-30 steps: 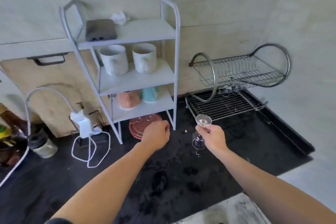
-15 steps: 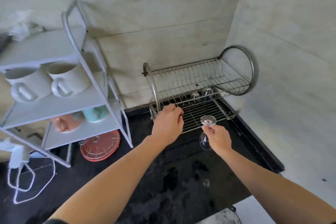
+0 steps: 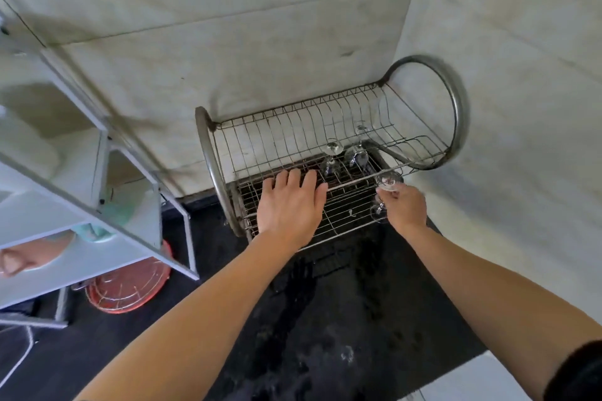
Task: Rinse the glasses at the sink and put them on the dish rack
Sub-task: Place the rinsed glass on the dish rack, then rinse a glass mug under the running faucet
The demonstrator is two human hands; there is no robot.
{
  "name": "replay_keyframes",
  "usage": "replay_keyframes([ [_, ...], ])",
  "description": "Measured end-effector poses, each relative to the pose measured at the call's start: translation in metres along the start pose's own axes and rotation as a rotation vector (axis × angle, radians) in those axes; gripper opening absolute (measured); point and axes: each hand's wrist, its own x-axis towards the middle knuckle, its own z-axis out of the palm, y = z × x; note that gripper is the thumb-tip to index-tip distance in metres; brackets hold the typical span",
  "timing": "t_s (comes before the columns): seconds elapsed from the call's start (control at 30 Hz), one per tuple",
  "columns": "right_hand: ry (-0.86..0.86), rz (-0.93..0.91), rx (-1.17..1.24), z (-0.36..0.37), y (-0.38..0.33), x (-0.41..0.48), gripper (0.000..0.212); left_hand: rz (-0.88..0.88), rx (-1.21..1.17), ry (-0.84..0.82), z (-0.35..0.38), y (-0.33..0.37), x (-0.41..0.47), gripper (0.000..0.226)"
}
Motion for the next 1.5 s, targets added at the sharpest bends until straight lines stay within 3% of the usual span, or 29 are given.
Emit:
replay_keyframes([
  [0.2, -0.014, 0.058, 0.187, 0.025, -0.006, 0.059, 0.012, -0.046, 0.087, 0.091, 0.008, 0.005, 0.002, 0.050],
  [0.4, -0.069, -0.106, 0.127, 0.051, 0.006, 0.097, 0.040, -0.055, 0.107, 0.177, 0.012, 0.008, 0.003, 0.053],
  [0.6, -0.100, -0.071, 0.105, 0.059, 0.014, 0.102, 0.037, -0.039, 0.139, 0.235, 0.015, 0.008, 0.003, 0.051],
  [0.9, -0.197, -0.024, 0.112, 0.039, 0.017, 0.087, 0.025, -0.095, 0.071, 0.114, 0.004, 0.010, -0.001, 0.057],
  [0.97, -0.172, 0.006, 0.090, 0.032, 0.019, 0.075, 0.037, -0.104, 0.013, 0.170, -0.002, 0.011, -0.007, 0.049],
  [1.13, -0.281, -0.089, -0.089, 0.018, 0.014, 0.007, 0.040, -0.100, -0.056, 0.410, -0.016, 0.008, -0.069, 0.025],
  [1.27, -0.438, -0.223, -0.182, 0.031, -0.007, -0.064, 0.033, -0.175, -0.052, 0.320, -0.023, -0.020, -0.146, 0.023],
  [1.5, -0.581, -0.561, -0.244, 0.075, -0.081, -0.215, 0.028, -0.460, 0.038, 0.199, -0.052, -0.092, -0.306, 0.007],
])
